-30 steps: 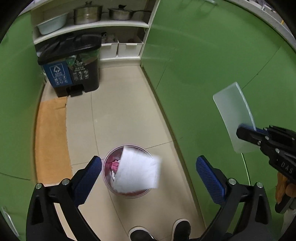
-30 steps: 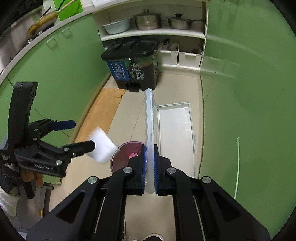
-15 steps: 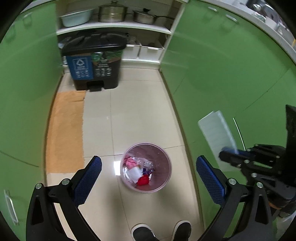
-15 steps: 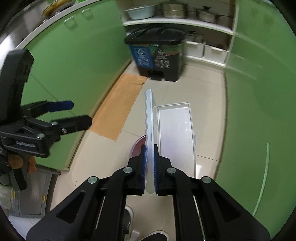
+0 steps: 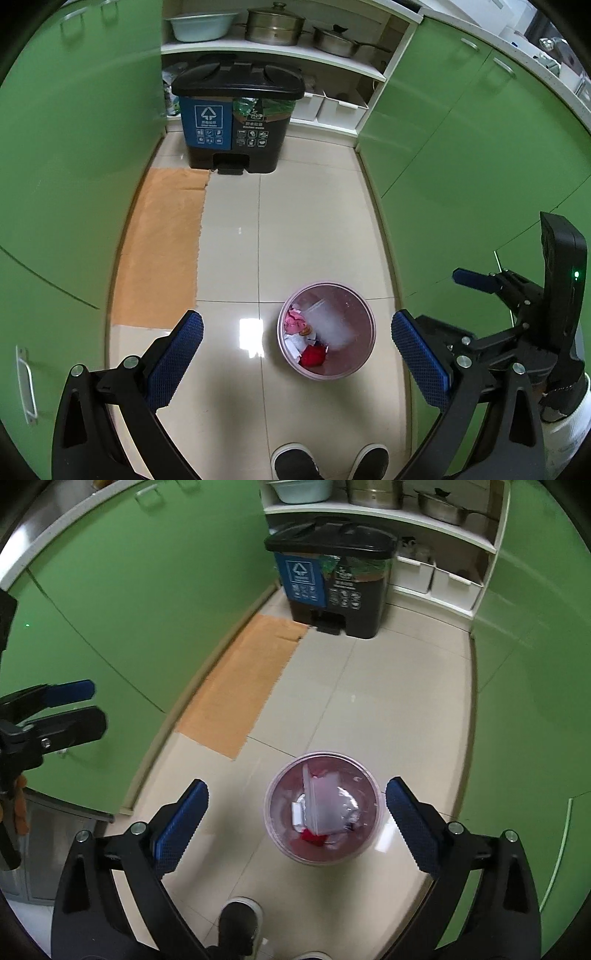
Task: Collect trash
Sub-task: 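Open the right gripper to drop the plastic tray into the wastebasket, then move both tools back to the counter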
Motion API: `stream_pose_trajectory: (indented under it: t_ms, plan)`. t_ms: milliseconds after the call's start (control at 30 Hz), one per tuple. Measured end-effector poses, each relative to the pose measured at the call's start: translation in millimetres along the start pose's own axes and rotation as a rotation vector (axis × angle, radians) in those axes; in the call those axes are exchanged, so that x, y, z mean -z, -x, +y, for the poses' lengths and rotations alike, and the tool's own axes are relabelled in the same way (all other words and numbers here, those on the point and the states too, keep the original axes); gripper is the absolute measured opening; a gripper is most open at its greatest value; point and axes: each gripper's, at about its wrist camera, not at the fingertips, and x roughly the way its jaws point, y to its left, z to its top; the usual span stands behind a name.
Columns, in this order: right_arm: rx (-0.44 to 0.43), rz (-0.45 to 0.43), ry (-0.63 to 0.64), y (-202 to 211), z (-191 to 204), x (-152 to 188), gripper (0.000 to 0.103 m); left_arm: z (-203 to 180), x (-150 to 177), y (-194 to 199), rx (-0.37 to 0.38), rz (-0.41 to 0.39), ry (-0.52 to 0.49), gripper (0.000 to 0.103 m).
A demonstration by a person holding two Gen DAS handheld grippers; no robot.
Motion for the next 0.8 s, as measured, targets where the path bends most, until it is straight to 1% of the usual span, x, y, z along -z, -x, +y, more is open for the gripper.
stream_pose_trajectory:
  t_ms: [133,200,300,367,400,567,733,800]
  plan:
    - [0.020,-0.012,-0.024,14,-9,-3,0.097,-10,-6,6,0.005,-0.003,-0.011,0.098]
    - [0.026,-0.017,-0.044,28,-13,-4,0.097,-16,-7,13,0.012,-0.001,-0.021,0.098]
    - [0.041,-0.025,-0.067,57,-15,-9,0.098,-33,-16,35,0.023,-0.002,-0.040,0.098]
    - [0.049,-0.031,-0.088,82,-18,-10,0.099,-46,-24,58,0.032,-0.007,-0.051,0.098]
    - [0.054,-0.036,-0.096,98,-18,-11,0.099,-51,-27,67,0.035,-0.008,-0.056,0.098]
    - [0.076,-0.066,-0.132,189,-17,-24,0.100,-91,-51,143,0.054,-0.007,-0.092,0.098]
    - [0.097,-0.110,-0.155,303,-16,-41,0.100,-138,-76,223,0.073,-0.015,-0.130,0.098]
    - [0.109,-0.129,-0.174,355,-19,-47,0.100,-159,-89,255,0.081,-0.022,-0.143,0.098]
